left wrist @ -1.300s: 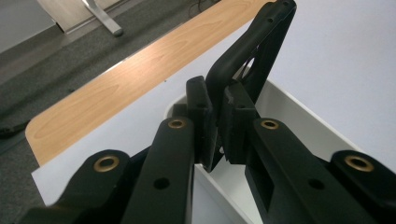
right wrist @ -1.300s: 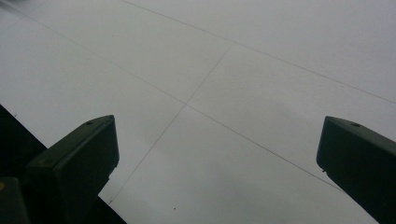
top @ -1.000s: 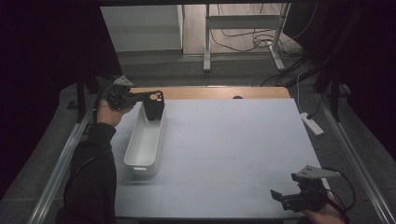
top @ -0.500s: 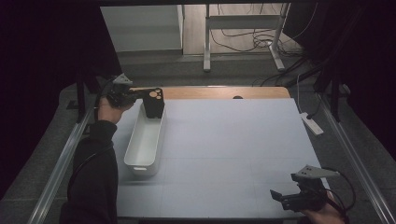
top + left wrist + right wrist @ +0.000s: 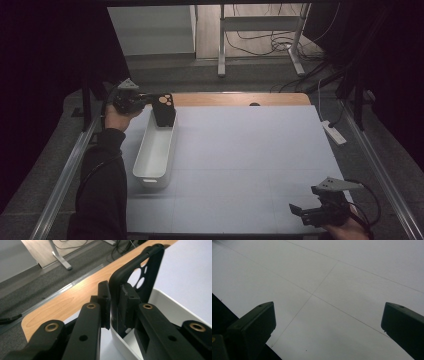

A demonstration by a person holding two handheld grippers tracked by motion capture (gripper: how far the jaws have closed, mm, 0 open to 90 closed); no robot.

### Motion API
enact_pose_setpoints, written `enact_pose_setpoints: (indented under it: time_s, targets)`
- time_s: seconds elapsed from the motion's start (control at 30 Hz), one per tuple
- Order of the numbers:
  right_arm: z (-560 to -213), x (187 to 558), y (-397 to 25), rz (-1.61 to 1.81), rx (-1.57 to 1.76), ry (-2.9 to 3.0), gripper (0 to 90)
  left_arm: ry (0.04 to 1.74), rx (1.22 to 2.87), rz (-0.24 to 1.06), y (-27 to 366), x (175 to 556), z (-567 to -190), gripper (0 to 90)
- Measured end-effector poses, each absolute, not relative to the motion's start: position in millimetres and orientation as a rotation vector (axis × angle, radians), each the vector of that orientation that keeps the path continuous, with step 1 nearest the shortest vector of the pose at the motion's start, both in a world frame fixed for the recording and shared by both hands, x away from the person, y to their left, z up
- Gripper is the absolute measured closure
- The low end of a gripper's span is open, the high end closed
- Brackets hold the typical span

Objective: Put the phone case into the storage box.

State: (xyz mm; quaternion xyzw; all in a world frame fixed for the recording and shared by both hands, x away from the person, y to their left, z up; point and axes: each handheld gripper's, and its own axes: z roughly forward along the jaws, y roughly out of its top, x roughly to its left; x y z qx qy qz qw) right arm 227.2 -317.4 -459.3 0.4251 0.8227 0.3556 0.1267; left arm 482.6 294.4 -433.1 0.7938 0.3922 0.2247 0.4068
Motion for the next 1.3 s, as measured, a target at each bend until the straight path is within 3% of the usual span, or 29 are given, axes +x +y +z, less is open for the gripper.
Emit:
enact_pose_setpoints:
  time_s: [0.23,0.4,0.73,1.3]
  targets:
    - [-459,227,-318,1.039,1.237,2.393,0.0,1.041,1.972,0.543,297,483,-436,70.0]
    - [-459,227,-318,1.041,1.235,2.391,0.0,1.095,1.918,0.435,301,479,-438,62.6]
    - [-459,226,-317,1.038,1.231,2.388,0.0,1.160,1.877,0.351,303,474,-440,52.7]
    - [-459,226,-317,1.029,1.232,2.388,0.0,1.152,1.895,0.318,299,452,-443,31.1]
